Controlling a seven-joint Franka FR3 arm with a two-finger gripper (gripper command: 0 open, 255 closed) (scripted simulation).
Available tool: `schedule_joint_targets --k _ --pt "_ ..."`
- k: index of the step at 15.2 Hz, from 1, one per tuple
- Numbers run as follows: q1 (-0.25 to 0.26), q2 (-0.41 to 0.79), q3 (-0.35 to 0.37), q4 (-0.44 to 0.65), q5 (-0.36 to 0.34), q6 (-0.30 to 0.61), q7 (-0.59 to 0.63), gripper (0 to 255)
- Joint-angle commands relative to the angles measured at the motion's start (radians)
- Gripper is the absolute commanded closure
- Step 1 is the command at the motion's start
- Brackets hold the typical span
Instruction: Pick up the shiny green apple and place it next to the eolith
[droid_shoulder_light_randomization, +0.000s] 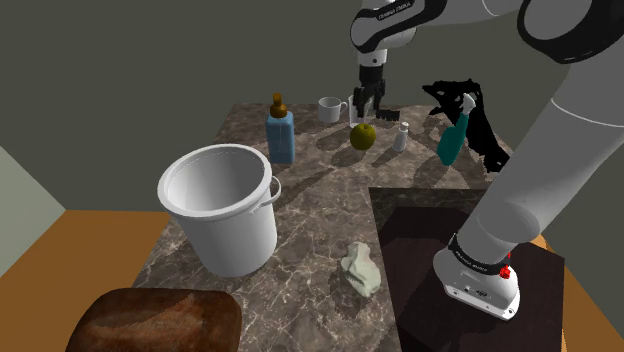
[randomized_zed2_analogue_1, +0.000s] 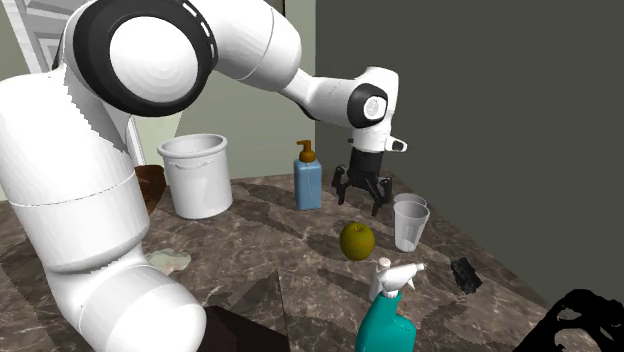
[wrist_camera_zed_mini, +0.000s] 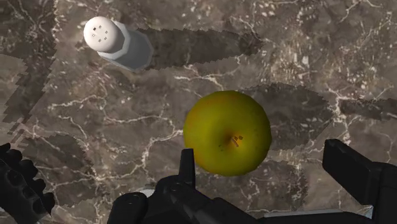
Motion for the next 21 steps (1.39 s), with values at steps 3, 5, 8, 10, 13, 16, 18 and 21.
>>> schedule_joint_targets --k 3,5,8,10,13,16,18,21 --pt "-0.004 0.028 -0.004 -0.017 0.007 0.045 -0.008 0" --pt "-0.005 0.033 -0.005 -0.039 0.009 0.072 -0.009 0" --pt "-0.005 0.041 -0.005 -0.066 0.011 0.106 -0.011 0" --pt "-0.005 0.041 -0.005 -0.066 0.011 0.106 -0.011 0" --pt "-0.005 0.041 -0.005 -0.066 0.011 0.106 -0.011 0" --pt "-0.005 0.041 -0.005 -0.066 0.011 0.106 -0.011 255" --pt "-0.005 0.041 -0.005 -0.066 0.011 0.106 -0.011 255" --pt "-0.005 0.041 -0.005 -0.066 0.011 0.106 -0.011 255"
